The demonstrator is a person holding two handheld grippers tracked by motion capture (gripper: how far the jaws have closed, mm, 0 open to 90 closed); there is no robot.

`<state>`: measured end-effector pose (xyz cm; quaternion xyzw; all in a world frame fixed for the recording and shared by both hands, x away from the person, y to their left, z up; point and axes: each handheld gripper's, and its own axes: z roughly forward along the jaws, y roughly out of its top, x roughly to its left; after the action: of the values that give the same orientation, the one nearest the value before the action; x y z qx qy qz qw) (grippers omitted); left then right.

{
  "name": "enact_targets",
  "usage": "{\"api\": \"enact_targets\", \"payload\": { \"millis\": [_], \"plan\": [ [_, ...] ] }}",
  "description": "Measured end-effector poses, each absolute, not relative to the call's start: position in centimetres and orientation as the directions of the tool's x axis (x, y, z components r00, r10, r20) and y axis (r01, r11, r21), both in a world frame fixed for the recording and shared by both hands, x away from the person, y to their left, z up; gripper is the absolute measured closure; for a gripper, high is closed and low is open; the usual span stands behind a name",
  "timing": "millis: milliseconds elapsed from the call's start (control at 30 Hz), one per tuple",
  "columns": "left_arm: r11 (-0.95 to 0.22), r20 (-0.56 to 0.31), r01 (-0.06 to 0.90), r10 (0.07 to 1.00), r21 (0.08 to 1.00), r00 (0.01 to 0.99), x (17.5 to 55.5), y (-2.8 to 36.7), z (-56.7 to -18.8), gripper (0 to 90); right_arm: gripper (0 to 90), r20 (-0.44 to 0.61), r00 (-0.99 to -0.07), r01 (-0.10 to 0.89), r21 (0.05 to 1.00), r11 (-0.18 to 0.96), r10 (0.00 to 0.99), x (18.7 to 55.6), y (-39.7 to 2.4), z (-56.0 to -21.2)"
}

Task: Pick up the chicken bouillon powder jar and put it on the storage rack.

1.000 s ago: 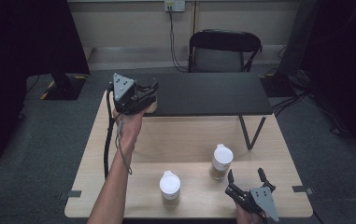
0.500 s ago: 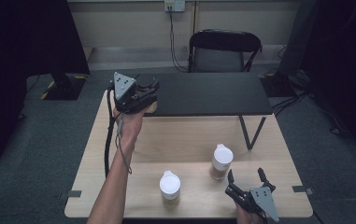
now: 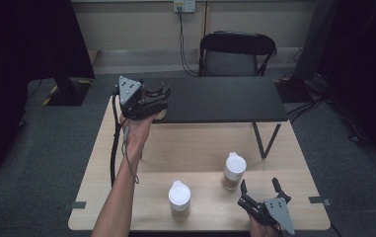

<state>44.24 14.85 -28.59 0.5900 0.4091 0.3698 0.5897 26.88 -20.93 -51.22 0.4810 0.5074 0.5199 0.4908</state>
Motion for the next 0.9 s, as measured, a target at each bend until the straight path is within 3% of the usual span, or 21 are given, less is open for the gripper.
{"api": "enact_targets", "payload": {
  "millis": [133, 900],
  "plan": [
    [0.022, -0.039, 0.047, 0.922, 0.999, 0.385, 44.1, 14.9, -28.7, 0.2, 0.6, 0.002, -0.056, -0.022, 1.000, -0.003, 0.998, 26.9, -20.9, -51.2],
    [0.033, -0.042, 0.028, 0.922, 0.999, 0.386, 42.6, 16.1, -28.0, 0.3, 0.6, 0.002, -0.056, -0.023, 1.000, -0.003, 0.998, 26.9, -20.9, -51.2]
  ]
}}
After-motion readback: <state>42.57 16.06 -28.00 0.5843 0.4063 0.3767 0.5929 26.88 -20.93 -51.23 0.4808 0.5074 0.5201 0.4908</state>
